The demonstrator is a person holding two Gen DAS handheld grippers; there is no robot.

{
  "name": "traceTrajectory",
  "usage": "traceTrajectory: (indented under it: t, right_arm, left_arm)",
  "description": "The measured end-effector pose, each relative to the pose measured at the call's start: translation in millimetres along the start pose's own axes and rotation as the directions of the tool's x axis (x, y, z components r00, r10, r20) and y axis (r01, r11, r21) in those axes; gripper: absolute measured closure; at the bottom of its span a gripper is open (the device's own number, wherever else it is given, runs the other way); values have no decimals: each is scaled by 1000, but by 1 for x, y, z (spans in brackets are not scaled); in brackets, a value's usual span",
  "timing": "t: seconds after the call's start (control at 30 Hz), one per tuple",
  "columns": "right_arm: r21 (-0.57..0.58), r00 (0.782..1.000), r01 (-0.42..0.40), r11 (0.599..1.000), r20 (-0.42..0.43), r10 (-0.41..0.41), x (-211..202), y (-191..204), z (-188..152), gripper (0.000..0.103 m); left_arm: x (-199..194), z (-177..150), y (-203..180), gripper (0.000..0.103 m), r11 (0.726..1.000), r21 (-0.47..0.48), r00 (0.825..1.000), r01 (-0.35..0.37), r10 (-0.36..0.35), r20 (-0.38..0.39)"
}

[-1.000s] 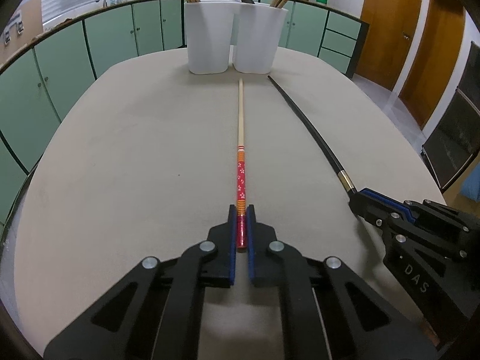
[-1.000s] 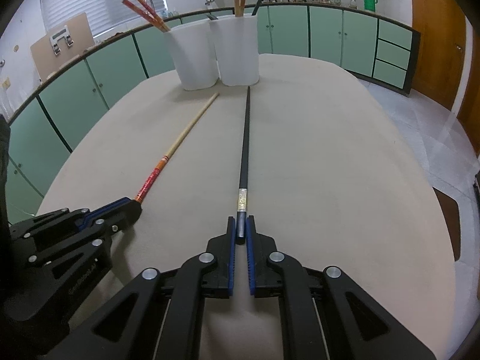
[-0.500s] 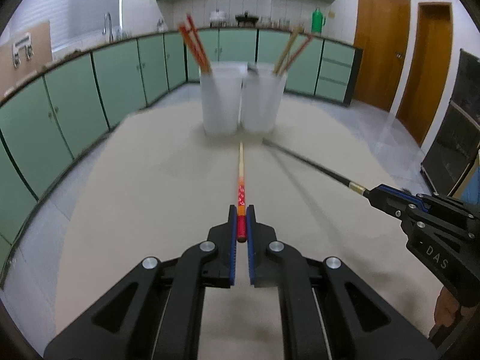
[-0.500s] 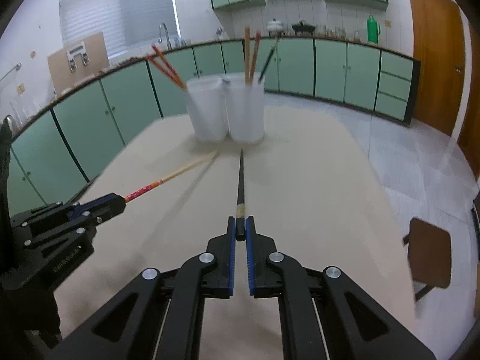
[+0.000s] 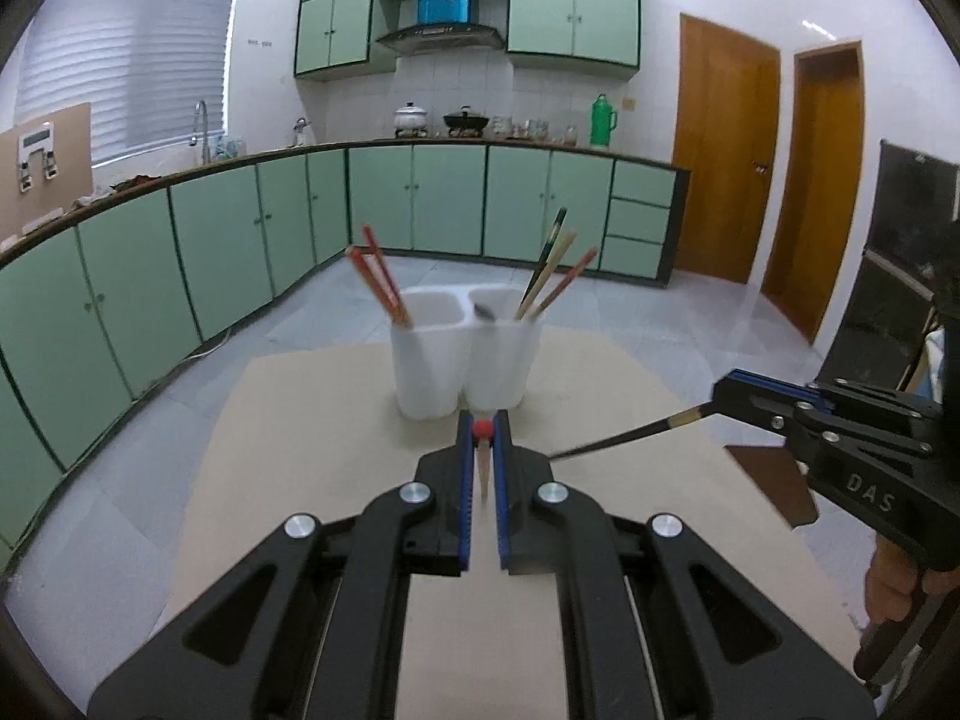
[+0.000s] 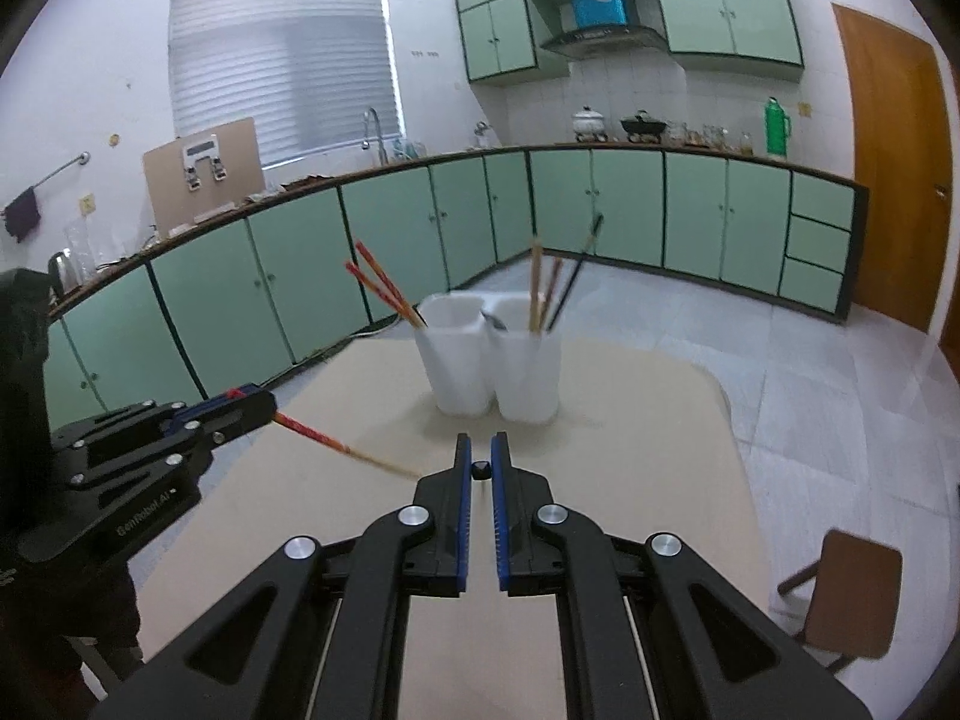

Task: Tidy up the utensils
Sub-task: 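Lift both chopsticks and carry them over the white holder, then open both tools to drop the chopsticks into the holder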

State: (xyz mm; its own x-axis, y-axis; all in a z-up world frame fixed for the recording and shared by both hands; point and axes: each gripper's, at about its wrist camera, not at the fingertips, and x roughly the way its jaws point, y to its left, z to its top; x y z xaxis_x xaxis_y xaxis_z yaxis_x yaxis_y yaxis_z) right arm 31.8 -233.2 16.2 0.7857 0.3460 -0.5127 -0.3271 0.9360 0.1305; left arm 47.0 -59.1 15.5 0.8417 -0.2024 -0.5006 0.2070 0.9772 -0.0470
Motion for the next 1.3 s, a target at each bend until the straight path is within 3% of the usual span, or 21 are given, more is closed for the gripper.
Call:
traceTrajectory:
  t: [0.17, 0.63, 0.93, 1.1, 1.3]
  right_arm:
    - [-31, 999, -40, 999, -6, 40, 7, 0, 28, 97]
    - [-113, 999, -52, 992, 10, 54, 6, 0, 74, 97]
    - [-95, 986, -66, 993, 146, 80, -6, -6, 148, 97]
    - [-76, 970, -36, 996, 236, 53, 3, -8, 195, 97]
    - [-72, 959, 30, 997, 283, -9, 35, -10, 218, 97]
  left_arm:
    - [1, 16, -1, 98, 1000, 20, 1000, 13, -14, 26]
    - [-2, 47, 5, 98, 999, 46, 996, 24, -28, 89]
    - [-16, 100, 0, 98, 998, 69, 974, 11, -26, 227]
    - [-9, 131, -5, 98, 997, 81, 956, -13, -12, 293]
    - [16, 152, -5, 98, 995, 89, 949, -43, 13, 314]
